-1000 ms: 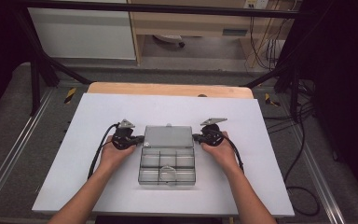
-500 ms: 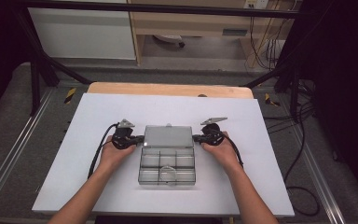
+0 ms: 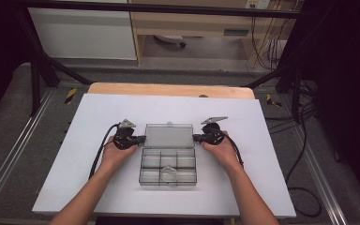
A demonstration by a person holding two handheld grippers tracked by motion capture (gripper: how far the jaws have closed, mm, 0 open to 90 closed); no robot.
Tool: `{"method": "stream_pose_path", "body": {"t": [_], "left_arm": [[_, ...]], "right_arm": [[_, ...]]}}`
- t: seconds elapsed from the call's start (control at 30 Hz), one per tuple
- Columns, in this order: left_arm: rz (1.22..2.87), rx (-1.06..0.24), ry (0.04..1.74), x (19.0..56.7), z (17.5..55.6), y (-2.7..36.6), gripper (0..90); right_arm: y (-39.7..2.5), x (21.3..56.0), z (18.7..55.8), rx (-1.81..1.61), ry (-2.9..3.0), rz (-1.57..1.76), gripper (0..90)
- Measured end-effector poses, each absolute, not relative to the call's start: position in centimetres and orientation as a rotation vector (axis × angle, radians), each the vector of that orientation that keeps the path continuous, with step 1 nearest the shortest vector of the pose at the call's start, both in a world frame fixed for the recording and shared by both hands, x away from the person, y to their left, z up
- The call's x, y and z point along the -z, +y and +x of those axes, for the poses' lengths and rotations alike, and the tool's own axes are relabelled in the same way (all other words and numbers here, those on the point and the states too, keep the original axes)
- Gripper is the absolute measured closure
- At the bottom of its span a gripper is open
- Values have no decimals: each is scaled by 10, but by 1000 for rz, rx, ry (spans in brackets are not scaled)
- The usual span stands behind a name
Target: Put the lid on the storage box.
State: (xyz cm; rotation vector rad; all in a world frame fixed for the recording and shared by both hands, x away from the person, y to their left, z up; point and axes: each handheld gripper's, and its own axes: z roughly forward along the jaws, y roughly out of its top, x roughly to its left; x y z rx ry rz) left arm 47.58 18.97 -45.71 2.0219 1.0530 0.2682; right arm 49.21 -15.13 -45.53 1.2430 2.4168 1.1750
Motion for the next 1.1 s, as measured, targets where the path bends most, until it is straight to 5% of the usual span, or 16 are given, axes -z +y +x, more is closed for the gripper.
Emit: {"method": "stream_pose_path", "body": {"t": [1.1], "left_arm": [[1997, -326, 999, 429, 470, 187, 899]], "right_arm": [[-151, 423, 486, -1269, 2350, 1143, 900]]}}
